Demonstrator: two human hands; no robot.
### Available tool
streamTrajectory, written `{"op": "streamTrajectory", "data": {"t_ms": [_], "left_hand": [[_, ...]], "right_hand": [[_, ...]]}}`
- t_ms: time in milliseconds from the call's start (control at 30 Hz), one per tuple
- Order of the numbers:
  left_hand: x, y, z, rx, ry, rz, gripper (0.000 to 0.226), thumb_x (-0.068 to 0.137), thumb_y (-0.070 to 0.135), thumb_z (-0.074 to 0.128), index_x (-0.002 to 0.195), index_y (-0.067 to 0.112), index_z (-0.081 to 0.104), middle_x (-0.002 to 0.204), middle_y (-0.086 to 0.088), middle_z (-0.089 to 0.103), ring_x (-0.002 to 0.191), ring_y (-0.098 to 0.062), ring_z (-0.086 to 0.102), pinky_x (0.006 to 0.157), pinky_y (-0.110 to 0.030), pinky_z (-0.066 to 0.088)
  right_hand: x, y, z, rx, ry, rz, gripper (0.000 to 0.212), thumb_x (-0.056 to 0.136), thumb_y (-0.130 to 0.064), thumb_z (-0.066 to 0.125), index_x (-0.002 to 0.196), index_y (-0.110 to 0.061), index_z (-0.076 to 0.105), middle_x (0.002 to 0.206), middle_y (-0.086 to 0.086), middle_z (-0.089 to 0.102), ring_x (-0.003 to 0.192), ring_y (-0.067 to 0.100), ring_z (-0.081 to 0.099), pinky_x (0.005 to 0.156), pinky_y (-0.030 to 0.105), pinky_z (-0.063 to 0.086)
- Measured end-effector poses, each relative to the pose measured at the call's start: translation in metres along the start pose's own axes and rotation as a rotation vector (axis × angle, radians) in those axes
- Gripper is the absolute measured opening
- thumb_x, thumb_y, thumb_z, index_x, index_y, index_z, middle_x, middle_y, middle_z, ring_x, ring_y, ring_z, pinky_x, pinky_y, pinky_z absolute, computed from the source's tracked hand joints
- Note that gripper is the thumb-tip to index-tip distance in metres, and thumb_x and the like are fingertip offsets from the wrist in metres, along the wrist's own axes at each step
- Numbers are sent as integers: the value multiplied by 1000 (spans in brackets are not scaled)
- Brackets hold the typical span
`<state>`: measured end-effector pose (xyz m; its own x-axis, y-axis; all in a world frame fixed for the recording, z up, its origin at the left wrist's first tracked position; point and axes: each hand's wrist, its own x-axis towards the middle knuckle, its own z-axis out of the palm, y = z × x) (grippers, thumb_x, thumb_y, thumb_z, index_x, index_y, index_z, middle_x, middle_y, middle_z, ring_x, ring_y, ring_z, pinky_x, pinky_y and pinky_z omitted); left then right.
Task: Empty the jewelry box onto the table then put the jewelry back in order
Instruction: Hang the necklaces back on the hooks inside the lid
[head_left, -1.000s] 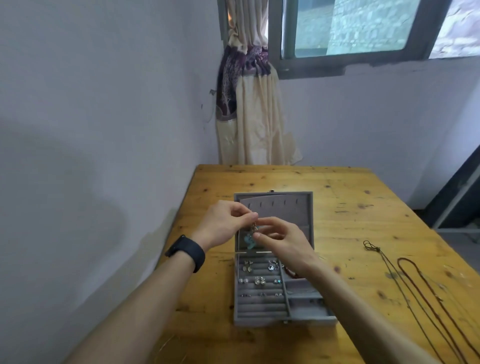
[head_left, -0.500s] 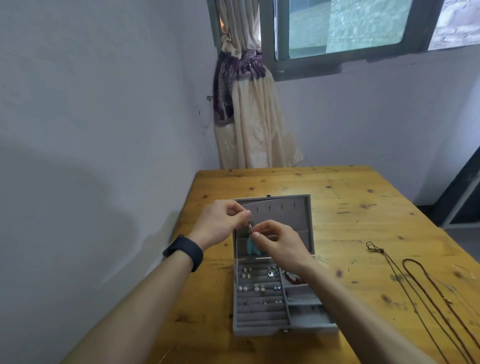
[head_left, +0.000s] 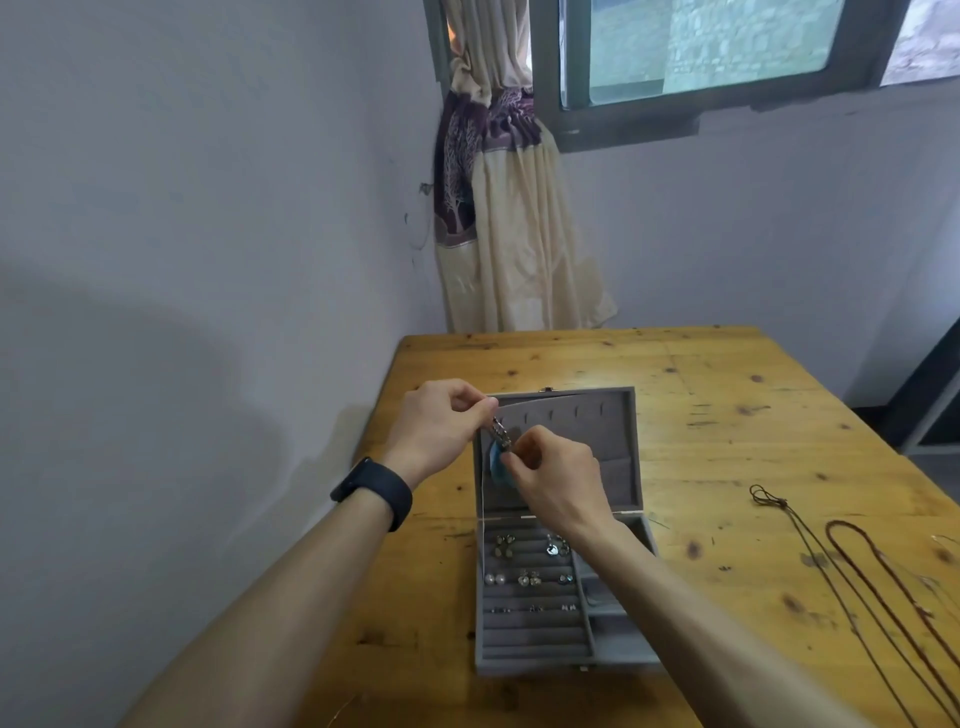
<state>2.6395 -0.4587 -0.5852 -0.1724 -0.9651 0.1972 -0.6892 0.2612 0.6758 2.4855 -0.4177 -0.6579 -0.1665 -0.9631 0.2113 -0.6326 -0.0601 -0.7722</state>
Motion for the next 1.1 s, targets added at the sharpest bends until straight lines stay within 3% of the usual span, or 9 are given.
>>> {"op": "streamTrajectory", "data": {"t_ms": [200, 300, 367, 567, 700, 833, 1000, 1100], "left_hand": [[-3, -5, 6, 7, 5, -1, 19, 93, 45, 65, 91, 28, 73, 86, 14, 73, 84, -5, 68, 83, -38, 59], [-3, -5, 5, -14, 18, -10, 18, 92, 46, 65, 91, 30, 73, 86, 15, 73, 82, -4, 68, 82, -38, 59], [-3, -2, 3, -48, 23, -11, 17, 92, 45, 65, 90, 30, 72, 82, 16, 73, 76, 0, 67, 80, -34, 59], [-5, 3, -1, -89, 44, 10, 16, 93, 42, 65, 86, 29, 72, 76, 18, 74, 70, 3, 67, 79, -32, 59], [-6, 0, -4, -86, 47, 3, 17, 93, 43, 65, 87, 29, 72, 77, 17, 74, 72, 3, 67, 80, -31, 58], [-9, -5, -1, -75, 42, -3, 17, 93, 40, 66, 88, 26, 74, 78, 16, 73, 75, 3, 66, 78, -25, 56], [-10, -12, 5, -42, 43, -6, 19, 93, 40, 65, 85, 25, 73, 77, 17, 72, 75, 5, 63, 79, -26, 54], [-7, -17, 6, 12, 51, -8, 20, 92, 45, 65, 84, 29, 73, 83, 17, 72, 84, 0, 64, 80, -28, 54]], "right_hand": [[-9, -3, 9, 23, 2, 79, 21, 87, -45, 68, 92, -26, 62, 82, -9, 69, 78, 12, 65, 73, 30, 55], [-12, -3, 14, -67, 18, 48, 33, 86, -54, 67, 102, -25, 67, 91, -6, 74, 85, 17, 68, 77, 33, 54], [-12, -4, 17, -171, 34, 21, 36, 89, -57, 62, 100, -24, 70, 89, -2, 75, 85, 23, 69, 72, 33, 50], [-4, -8, 12, -63, 71, 67, 23, 97, -39, 59, 82, -21, 60, 73, 2, 63, 68, 25, 54, 58, 31, 32], [-1, -1, 10, -33, 40, -2, 19, 96, -35, 62, 84, -21, 63, 74, -1, 64, 66, 19, 55, 59, 30, 37], [-4, 3, 10, -186, -34, -69, 22, 96, -42, 60, 98, -22, 70, 87, 2, 72, 79, 27, 65, 63, 36, 50], [-2, -2, 6, -341, -74, -101, 23, 97, -42, 56, 99, -20, 61, 96, 9, 72, 90, 37, 65, 63, 35, 39], [2, -3, 2, -393, -114, -99, 30, 95, -46, 59, 110, -22, 50, 100, 13, 70, 92, 40, 64, 65, 38, 42]]}}
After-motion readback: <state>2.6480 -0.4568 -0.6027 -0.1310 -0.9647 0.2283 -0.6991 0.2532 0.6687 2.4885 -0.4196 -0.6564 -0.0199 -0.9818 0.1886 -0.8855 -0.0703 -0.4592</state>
